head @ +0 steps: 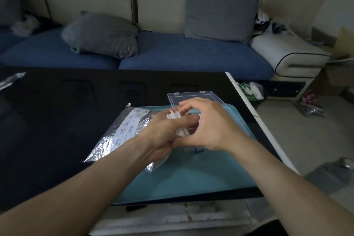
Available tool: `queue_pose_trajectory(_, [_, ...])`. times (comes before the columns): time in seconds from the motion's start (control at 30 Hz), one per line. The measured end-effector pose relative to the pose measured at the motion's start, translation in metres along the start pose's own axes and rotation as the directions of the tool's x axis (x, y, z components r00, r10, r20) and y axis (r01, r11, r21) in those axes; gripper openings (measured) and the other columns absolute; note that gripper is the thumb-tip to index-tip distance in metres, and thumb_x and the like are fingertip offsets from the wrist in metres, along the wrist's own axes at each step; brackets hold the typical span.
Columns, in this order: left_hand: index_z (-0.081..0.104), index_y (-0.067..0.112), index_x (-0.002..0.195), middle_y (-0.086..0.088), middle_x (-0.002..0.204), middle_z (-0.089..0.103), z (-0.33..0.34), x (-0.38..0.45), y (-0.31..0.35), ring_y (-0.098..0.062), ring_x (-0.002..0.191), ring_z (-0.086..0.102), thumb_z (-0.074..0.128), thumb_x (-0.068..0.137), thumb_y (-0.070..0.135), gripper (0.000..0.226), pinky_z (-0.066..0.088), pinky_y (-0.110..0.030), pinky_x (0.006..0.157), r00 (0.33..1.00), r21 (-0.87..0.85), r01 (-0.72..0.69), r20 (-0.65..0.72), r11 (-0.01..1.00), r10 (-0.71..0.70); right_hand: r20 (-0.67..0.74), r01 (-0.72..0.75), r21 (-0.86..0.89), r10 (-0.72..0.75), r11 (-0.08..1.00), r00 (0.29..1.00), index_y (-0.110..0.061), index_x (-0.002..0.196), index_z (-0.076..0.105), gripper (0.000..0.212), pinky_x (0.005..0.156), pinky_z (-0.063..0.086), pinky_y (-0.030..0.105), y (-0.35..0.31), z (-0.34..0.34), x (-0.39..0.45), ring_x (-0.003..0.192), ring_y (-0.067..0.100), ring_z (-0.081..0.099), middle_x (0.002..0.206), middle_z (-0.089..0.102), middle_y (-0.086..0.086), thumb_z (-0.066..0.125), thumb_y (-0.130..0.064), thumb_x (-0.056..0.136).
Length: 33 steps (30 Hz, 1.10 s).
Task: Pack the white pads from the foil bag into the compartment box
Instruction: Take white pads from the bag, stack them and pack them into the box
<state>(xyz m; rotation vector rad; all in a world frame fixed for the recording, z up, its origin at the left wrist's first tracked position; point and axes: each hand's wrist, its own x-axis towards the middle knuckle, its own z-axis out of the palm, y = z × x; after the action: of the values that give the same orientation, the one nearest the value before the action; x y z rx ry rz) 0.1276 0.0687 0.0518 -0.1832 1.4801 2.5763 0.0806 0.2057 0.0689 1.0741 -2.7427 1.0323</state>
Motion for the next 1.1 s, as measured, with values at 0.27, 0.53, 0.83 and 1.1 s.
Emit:
queue_pose_trajectory(0.27, [0.053, -0.01, 0.121, -0.028, 0.102, 0.064, 0.0, -0.003, 0.001, -0.032, 0.082, 0.068, 0.078, 0.068, 0.0, 0.059, 0.058, -0.035, 0.065, 1.0, 0.042, -0.01, -0.002, 0.999, 0.01, 0.058, -0.036, -0.093, 0.041, 0.995, 0.997, -0.032, 0.105, 0.065, 0.079, 0.106, 0.041, 0.041, -0.009, -0.001, -0.001, 0.121, 0.01, 0.05, 0.131, 0.055, -0.015, 0.095, -0.059, 0.036])
queue_pose_trajectory(0.53, [0.054, -0.009, 0.124, -0.016, 0.091, 0.069, 0.004, -0.01, 0.006, -0.023, 0.072, 0.071, 0.073, 0.074, 0.012, 0.057, 0.056, -0.03, 0.058, 1.0, 0.021, 0.02, -0.008, 1.0, -0.02, 0.023, -0.025, -0.062, 0.026, 0.998, 0.999, -0.034, 0.102, 0.065, 0.077, 0.099, 0.046, 0.042, -0.011, -0.002, -0.002, 0.114, 0.009, 0.053, 0.12, 0.061, -0.016, 0.094, -0.06, 0.035])
queue_pose_trajectory(0.83, [0.055, 0.0, 0.127, -0.021, 0.098, 0.071, 0.005, -0.013, 0.009, -0.026, 0.077, 0.071, 0.074, 0.083, 0.003, 0.048, 0.059, -0.034, 0.058, 0.988, 0.092, 0.02, -0.151, 0.996, -0.006, -0.025, -0.023, -0.038, 0.022, 0.999, 0.999, -0.036, 0.102, 0.066, 0.077, 0.093, 0.052, 0.039, -0.011, 0.0, -0.003, 0.109, 0.007, 0.056, 0.112, 0.06, -0.018, 0.083, -0.071, 0.036])
queue_pose_trajectory(1.1, [0.057, -0.01, 0.118, -0.022, 0.088, 0.063, 0.006, -0.01, 0.007, -0.028, 0.072, 0.064, 0.066, 0.085, -0.008, 0.035, 0.056, -0.031, 0.056, 0.991, 0.07, -0.024, -0.127, 0.997, 0.032, 0.054, 0.087, -0.059, -0.084, 0.994, 0.995, -0.035, 0.118, 0.064, 0.081, 0.1, 0.047, 0.044, -0.004, 0.006, -0.002, 0.118, 0.01, 0.053, 0.124, 0.056, -0.017, 0.089, -0.06, 0.045])
